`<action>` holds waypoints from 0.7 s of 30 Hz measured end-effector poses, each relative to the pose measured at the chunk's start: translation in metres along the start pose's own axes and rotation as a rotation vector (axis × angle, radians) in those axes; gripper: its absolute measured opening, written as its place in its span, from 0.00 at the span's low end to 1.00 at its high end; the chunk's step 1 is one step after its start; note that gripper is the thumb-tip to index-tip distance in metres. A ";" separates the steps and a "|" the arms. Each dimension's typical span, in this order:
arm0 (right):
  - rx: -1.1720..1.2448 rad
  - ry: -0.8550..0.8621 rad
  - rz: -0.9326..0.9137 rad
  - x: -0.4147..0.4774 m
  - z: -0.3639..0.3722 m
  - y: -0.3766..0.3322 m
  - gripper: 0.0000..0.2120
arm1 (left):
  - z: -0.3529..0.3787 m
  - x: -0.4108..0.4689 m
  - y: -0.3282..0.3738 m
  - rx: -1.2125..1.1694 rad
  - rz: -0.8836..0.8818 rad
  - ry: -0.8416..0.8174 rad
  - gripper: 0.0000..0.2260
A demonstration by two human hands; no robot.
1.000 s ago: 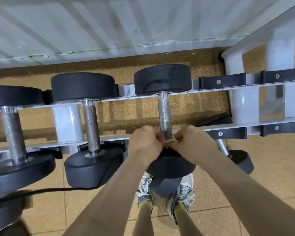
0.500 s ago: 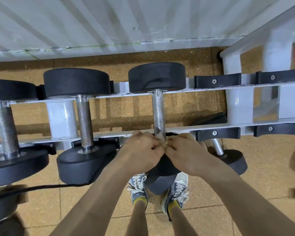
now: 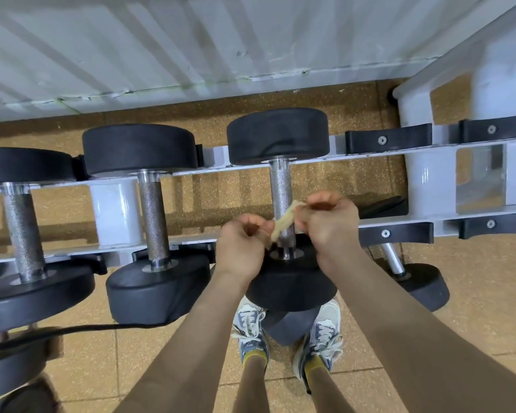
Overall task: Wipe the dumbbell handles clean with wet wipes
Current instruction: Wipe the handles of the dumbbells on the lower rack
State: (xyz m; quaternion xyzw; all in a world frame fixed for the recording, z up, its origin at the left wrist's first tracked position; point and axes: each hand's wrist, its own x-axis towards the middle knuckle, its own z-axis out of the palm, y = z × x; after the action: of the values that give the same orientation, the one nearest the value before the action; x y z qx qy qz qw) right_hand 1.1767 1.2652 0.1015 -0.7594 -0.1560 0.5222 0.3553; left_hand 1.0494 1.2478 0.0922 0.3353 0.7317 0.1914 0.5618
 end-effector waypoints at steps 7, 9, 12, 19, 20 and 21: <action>-0.642 -0.061 -0.317 -0.020 -0.010 0.012 0.06 | 0.013 -0.004 0.009 0.023 0.103 0.009 0.05; -0.876 -0.131 -0.294 -0.022 -0.018 0.016 0.08 | 0.011 -0.009 0.005 0.232 0.122 -0.044 0.07; -0.718 -0.154 -0.251 -0.013 -0.020 0.012 0.13 | 0.008 -0.011 0.010 0.389 0.207 -0.041 0.06; -0.252 0.043 -0.127 -0.007 0.002 -0.001 0.11 | 0.013 0.013 0.019 -0.139 0.090 0.162 0.08; -0.320 0.035 -0.120 -0.009 0.000 0.002 0.10 | 0.016 0.012 0.019 -0.154 0.097 0.182 0.09; -0.430 0.013 -0.132 -0.011 -0.004 0.006 0.09 | 0.018 0.007 0.018 -0.138 0.105 0.196 0.09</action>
State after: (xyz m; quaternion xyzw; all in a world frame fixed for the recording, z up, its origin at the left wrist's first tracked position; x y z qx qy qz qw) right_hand 1.1748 1.2529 0.1061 -0.8092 -0.3106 0.4477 0.2196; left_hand 1.0708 1.2638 0.0939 0.3134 0.7497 0.3021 0.4984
